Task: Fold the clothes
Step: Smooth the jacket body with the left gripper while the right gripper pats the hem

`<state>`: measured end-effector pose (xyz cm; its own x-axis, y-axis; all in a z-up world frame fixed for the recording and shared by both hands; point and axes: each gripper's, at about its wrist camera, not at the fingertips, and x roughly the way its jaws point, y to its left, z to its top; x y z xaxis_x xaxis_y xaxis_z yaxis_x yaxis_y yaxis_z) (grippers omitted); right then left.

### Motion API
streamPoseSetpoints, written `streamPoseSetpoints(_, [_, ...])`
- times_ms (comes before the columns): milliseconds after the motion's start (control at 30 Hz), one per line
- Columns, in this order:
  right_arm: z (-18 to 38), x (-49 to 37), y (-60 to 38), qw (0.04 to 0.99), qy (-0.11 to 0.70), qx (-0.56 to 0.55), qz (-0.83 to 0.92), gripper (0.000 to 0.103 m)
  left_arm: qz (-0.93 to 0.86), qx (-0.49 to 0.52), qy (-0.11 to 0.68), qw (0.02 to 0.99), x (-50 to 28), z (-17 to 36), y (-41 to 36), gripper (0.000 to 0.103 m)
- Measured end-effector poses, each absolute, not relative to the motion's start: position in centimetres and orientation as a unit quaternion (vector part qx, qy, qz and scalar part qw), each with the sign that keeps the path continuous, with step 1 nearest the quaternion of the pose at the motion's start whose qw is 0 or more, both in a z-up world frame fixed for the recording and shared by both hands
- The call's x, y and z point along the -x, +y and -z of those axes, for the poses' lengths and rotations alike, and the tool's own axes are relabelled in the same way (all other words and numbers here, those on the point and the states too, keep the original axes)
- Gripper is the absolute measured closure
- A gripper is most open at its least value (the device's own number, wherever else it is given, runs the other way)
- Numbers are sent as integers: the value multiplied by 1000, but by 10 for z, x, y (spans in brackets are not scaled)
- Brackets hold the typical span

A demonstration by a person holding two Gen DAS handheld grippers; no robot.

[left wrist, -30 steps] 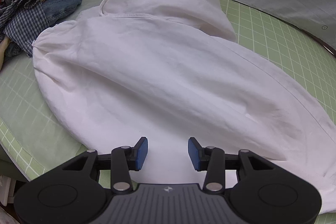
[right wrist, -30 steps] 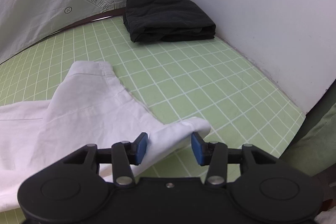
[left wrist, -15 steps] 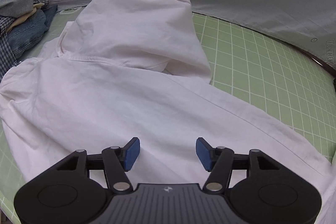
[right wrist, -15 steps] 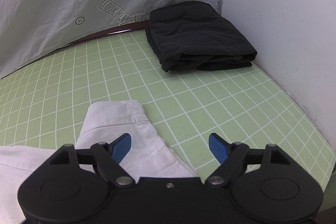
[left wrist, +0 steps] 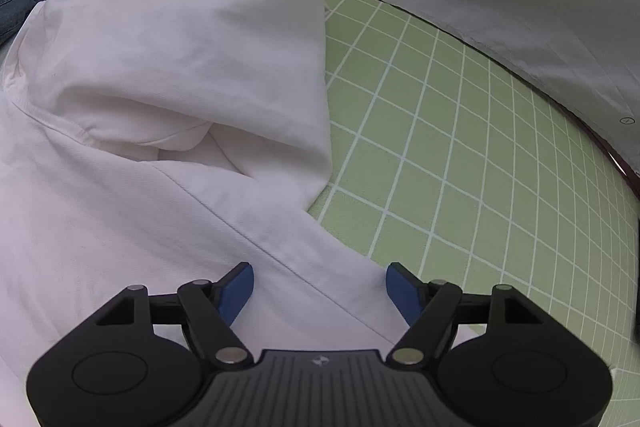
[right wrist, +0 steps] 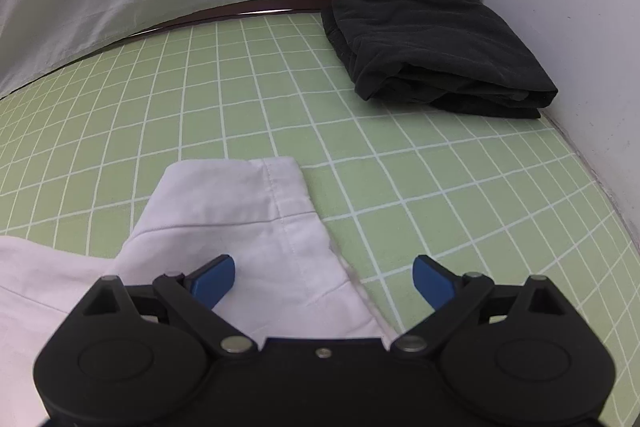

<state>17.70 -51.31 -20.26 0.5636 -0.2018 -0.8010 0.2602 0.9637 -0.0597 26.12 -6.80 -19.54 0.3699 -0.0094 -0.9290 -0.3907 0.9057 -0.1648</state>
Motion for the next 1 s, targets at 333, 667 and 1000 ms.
streamPoseSetpoints(333, [201, -177, -517, 881, 453, -68, 120, 65, -142, 110, 552, 814, -265, 194, -77, 90])
streamPoseSetpoints(667, [162, -164, -570, 893, 367, -93, 243, 103, -156, 156, 447, 867, -259, 148, -51, 100])
streamPoseSetpoints(1000, [171, -157, -574, 886, 397, -99, 217, 61, -96, 129, 466, 870, -235, 156, -65, 52])
